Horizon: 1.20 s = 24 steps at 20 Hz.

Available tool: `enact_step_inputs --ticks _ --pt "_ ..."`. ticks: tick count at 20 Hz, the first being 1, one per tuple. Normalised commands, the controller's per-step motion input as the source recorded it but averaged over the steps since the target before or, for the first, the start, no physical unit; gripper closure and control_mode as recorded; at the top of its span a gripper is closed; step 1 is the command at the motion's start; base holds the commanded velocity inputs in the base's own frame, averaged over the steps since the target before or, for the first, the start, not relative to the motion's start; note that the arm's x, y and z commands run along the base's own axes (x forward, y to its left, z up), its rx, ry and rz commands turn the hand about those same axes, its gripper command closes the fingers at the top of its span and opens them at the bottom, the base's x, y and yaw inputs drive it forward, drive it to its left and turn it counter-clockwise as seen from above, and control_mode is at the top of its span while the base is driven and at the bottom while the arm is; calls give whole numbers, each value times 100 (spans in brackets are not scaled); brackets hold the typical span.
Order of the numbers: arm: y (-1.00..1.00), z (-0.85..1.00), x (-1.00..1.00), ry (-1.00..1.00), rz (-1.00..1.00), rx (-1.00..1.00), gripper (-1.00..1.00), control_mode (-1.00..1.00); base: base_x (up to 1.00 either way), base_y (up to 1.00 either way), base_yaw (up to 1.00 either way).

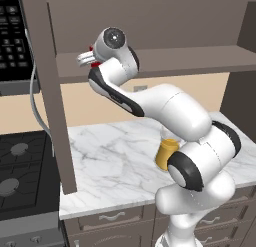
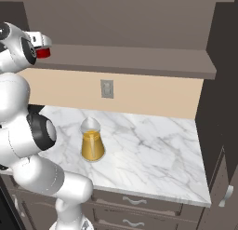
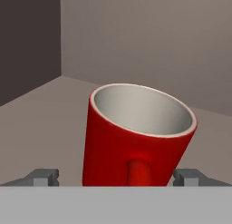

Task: There is a tray on the dining counter. Grab the cup, mug, and pitcher and place them on the tray. The pitcher may be placed next to the tray if it cannot fit the tray.

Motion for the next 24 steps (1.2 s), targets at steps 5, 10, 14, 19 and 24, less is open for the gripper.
enact_step_inputs --ticks 5,10,14,19,24 --pt "0 0 0 0 0 0 -100 -100 0 0 0" --pt "0 0 0 0 0 0 -100 -100 0 0 0" --pt "0 0 0 0 0 0 100 -100 0 0 0" --pt "0 0 0 0 0 0 100 -100 0 0 0" --pt "0 0 0 0 0 0 100 -100 0 0 0"
